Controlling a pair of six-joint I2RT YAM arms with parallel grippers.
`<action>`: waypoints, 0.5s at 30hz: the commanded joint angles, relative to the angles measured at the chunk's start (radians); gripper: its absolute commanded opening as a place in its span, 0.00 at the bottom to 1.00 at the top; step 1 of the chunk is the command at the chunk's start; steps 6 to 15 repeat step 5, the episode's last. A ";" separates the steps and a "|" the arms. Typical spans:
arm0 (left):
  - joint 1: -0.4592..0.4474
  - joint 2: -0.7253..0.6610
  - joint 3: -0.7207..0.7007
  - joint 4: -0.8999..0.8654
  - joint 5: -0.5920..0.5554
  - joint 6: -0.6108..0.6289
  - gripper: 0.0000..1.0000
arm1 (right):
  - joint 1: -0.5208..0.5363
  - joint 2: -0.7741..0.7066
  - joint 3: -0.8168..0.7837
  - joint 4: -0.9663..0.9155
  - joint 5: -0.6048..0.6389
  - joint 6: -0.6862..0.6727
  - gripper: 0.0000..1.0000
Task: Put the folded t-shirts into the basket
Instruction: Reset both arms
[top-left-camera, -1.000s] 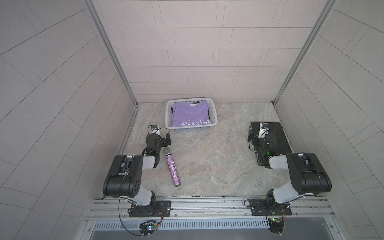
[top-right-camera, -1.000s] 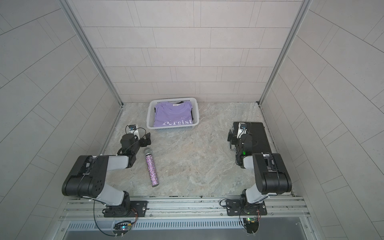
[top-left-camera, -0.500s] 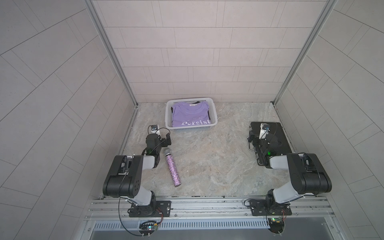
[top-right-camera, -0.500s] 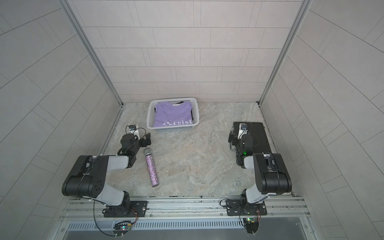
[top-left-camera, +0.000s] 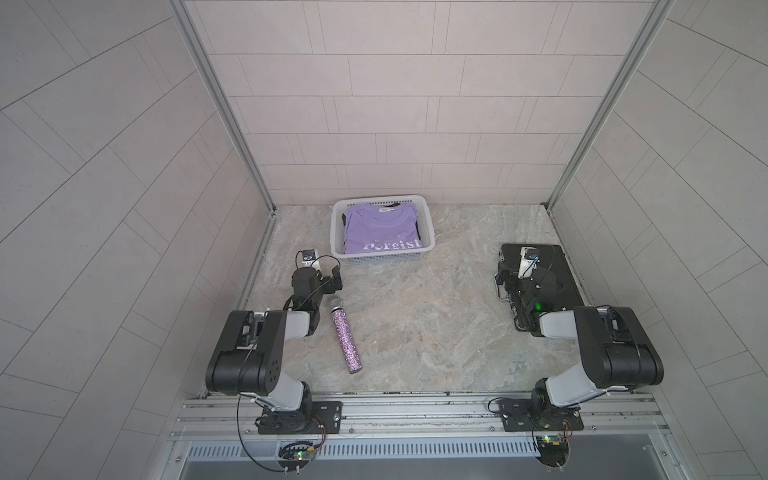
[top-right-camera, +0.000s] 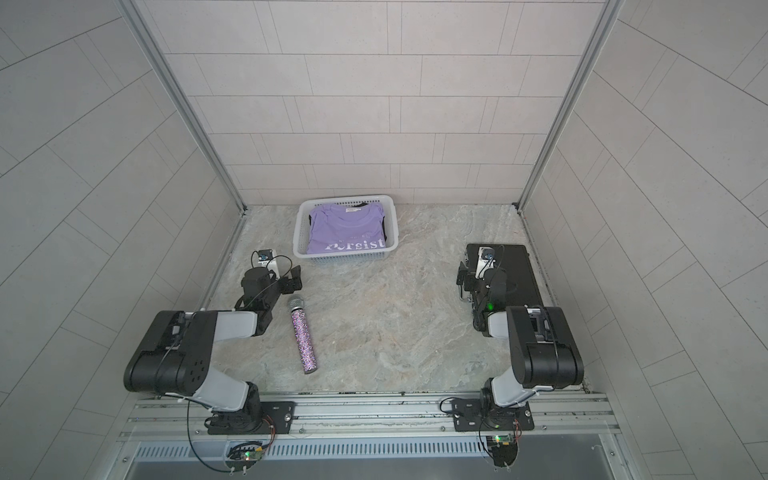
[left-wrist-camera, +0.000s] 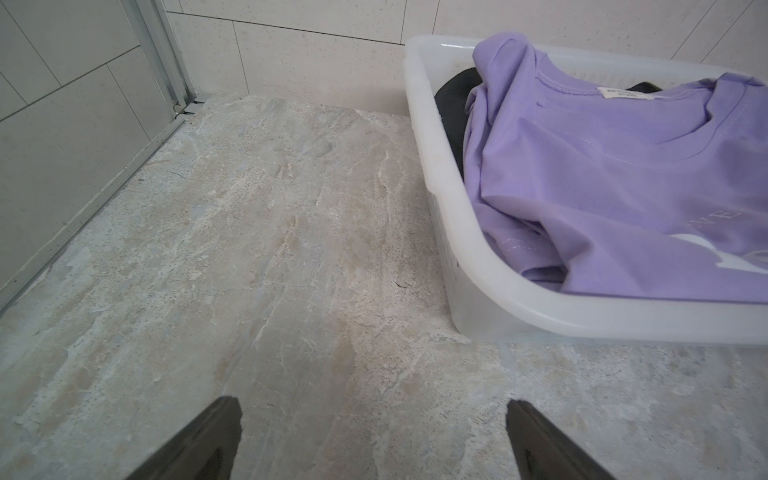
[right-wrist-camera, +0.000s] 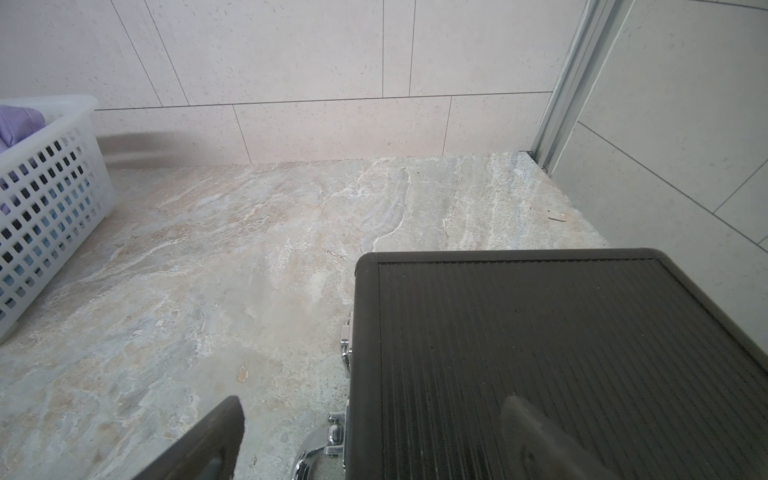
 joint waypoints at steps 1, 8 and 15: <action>-0.005 -0.001 0.011 -0.007 -0.002 -0.005 1.00 | -0.002 -0.004 -0.010 0.017 -0.031 0.001 1.00; -0.004 -0.002 0.011 -0.007 -0.002 -0.006 1.00 | -0.003 -0.003 0.001 -0.004 -0.040 -0.002 1.00; -0.004 -0.002 0.011 -0.007 -0.002 -0.006 1.00 | -0.003 -0.003 0.001 -0.004 -0.040 -0.002 1.00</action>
